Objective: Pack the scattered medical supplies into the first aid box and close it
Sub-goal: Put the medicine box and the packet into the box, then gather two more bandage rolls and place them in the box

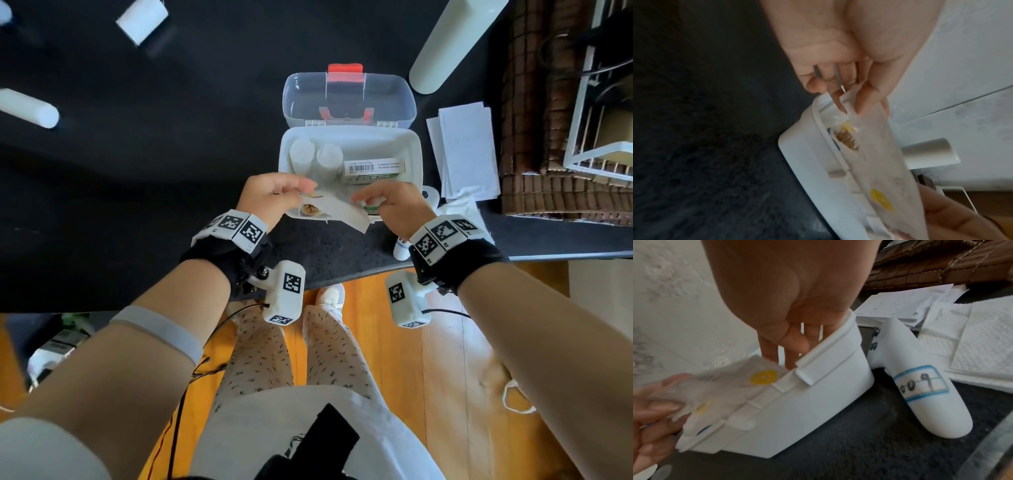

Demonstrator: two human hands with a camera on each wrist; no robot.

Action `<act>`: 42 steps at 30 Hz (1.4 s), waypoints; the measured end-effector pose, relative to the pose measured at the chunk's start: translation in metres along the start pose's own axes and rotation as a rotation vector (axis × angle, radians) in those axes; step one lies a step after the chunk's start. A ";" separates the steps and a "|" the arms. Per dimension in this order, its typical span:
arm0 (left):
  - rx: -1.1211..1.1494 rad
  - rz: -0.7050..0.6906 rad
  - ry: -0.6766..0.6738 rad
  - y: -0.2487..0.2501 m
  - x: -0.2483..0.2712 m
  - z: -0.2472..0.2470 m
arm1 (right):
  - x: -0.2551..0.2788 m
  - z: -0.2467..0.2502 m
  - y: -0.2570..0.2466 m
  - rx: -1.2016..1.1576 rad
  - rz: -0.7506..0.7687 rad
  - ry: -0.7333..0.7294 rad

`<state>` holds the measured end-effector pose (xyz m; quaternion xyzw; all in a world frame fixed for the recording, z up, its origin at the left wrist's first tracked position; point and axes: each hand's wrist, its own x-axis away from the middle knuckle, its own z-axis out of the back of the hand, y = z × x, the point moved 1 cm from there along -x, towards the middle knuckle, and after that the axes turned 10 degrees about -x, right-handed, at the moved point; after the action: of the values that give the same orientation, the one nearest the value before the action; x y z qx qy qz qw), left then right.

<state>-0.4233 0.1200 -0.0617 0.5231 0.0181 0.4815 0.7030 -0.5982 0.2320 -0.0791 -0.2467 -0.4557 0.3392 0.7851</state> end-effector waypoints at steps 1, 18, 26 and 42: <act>0.005 -0.004 -0.015 0.000 0.000 0.001 | 0.000 0.000 -0.001 -0.014 -0.018 -0.001; 0.142 0.081 -0.019 0.006 0.009 0.031 | -0.006 -0.005 -0.039 -0.099 0.025 -0.035; 0.324 0.193 0.115 -0.016 0.011 0.116 | -0.028 -0.038 -0.135 -0.038 0.166 -0.080; 0.374 0.442 0.496 -0.163 -0.072 0.354 | -0.196 -0.217 -0.294 0.137 0.188 -0.045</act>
<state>-0.1672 -0.1828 -0.0590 0.5009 0.1619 0.7221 0.4488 -0.3858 -0.1240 -0.0828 -0.2267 -0.4238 0.4471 0.7544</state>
